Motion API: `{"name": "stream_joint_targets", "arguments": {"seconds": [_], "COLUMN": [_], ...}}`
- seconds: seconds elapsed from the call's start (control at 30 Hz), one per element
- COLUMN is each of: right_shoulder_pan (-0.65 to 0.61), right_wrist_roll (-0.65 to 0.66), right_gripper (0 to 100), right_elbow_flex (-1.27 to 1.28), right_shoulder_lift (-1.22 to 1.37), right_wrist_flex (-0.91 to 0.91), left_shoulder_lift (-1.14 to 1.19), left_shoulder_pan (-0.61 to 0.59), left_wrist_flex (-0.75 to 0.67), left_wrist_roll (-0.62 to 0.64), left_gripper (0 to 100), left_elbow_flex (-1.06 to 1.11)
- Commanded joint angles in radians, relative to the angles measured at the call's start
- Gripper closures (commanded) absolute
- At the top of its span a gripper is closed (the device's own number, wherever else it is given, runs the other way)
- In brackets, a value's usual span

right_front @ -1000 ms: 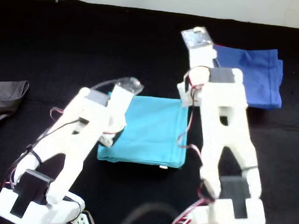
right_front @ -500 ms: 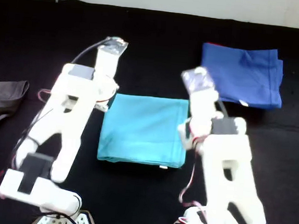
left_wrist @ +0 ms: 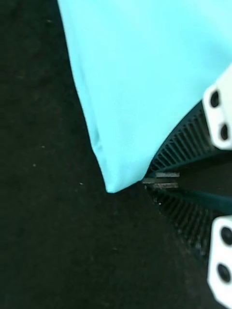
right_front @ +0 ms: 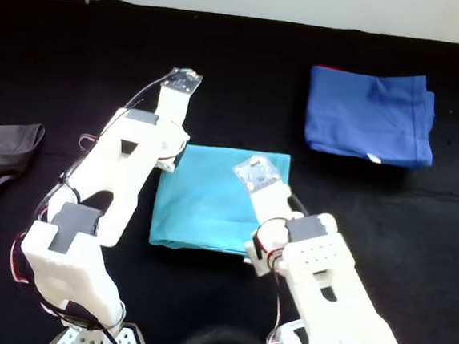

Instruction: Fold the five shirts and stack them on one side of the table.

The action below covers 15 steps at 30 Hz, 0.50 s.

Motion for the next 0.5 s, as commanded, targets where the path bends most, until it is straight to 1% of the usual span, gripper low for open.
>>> {"name": "stream_joint_targets", "arguments": {"seconds": [0.0, 0.17, 0.23, 0.37, 0.47], "right_shoulder_pan": [0.005, 0.013, 0.013, 0.013, 0.013], "right_wrist_roll": [-0.002, -0.002, -0.005, -0.005, -0.003], "right_gripper": [99.3, 99.3, 99.3, 99.3, 99.3], "right_elbow_flex": [0.047, 0.044, -0.008, -0.093, -0.104], "right_shoulder_lift": [-0.024, -0.035, -0.035, -0.035, -0.031], "right_wrist_flex": [-0.048, -0.041, -0.016, 0.024, 0.024], "left_shoulder_lift": [-0.004, -0.035, -0.064, -0.107, -0.084], "left_shoulder_pan": [-0.010, -0.042, -0.038, -0.012, 0.024], "left_wrist_flex": [-0.028, -0.017, 0.044, 0.129, 0.135], "left_wrist_roll": [0.011, 0.012, 0.021, 0.146, 0.170], "left_gripper": [99, 99, 99, 99, 99], "left_elbow_flex": [-0.039, -0.068, -0.104, -0.183, -0.213]}}
